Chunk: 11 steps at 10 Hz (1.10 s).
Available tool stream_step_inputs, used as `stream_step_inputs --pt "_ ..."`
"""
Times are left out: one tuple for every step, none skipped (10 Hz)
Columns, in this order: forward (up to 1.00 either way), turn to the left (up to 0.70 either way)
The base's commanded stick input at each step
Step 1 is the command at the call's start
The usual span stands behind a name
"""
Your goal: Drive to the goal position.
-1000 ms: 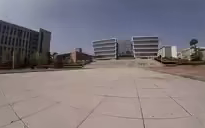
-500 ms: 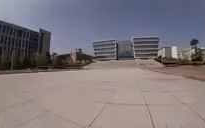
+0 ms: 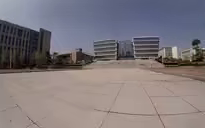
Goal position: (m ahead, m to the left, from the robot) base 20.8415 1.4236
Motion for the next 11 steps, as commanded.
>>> stream_step_inputs --pt "0.70 0.00" --pt "0.70 0.00" --pt "0.70 0.00" --pt "0.70 0.00" --pt "0.70 0.00" --pt "0.70 0.00" --pt "0.70 0.00" --pt "0.70 0.00" --pt "0.70 0.00" --pt "0.70 0.00" --pt "0.70 0.00"
